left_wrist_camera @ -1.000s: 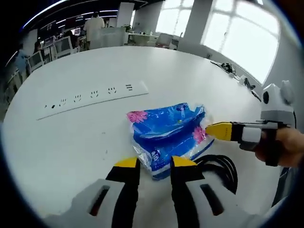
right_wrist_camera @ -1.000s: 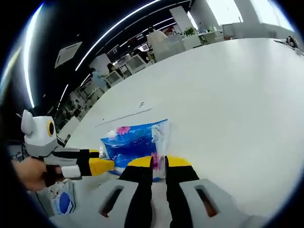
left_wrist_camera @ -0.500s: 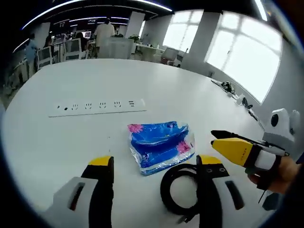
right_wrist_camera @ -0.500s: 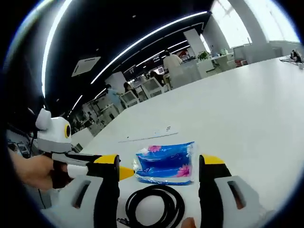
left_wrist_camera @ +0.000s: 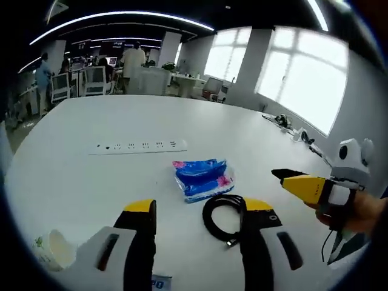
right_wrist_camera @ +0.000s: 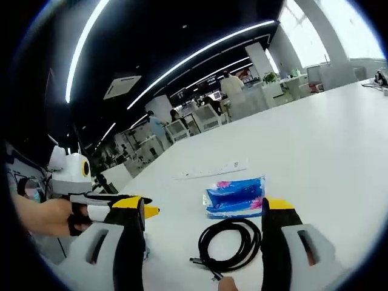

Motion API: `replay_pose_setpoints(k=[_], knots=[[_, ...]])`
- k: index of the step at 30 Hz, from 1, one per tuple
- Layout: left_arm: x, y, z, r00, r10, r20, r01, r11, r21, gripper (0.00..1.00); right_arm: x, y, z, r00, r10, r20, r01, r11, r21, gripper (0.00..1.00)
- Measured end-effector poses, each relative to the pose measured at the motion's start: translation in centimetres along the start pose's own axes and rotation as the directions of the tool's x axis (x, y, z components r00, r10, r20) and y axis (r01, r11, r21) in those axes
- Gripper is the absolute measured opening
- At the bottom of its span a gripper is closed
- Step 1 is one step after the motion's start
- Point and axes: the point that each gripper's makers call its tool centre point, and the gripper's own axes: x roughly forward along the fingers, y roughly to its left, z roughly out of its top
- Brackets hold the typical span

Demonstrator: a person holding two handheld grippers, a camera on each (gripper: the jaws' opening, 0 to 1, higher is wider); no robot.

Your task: Arrange the tabletop items into an orderly group along one side of the table until the central work area is clear of visible clutter.

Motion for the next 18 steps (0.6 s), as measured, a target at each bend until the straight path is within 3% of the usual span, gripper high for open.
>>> replay_pose_setpoints(k=[4, 11, 16, 18], knots=[[-2.5, 1.1, -0.8, 0.999, 0.027, 0.021, -0.027, 1.000, 0.013, 0.42, -1.3, 0.7, -0.6, 1.000, 0.000, -0.004, 0.000, 1.000, -0.013, 0.80], [-4.9, 3.1, -1.5, 0.995, 0.083, 0.055, -0.083, 0.996, 0.007, 0.29, -2.8, 1.1, -0.8, 1.000, 0.000, -0.006, 0.000, 1.000, -0.013, 0.82], [-5.9, 4.2, -2.3, 0.991, 0.116, 0.063, -0.114, 0.993, -0.026, 0.42, -4.0, 0.9, -1.6, 0.999, -0.004, -0.038, 0.003, 0.999, -0.043, 0.82], [-5.9, 4.4, -2.5, 0.992, 0.114, 0.062, -0.112, 0.993, -0.035, 0.53, -4.4, 0.8, -2.0, 0.999, -0.006, -0.052, 0.004, 0.999, -0.042, 0.83]])
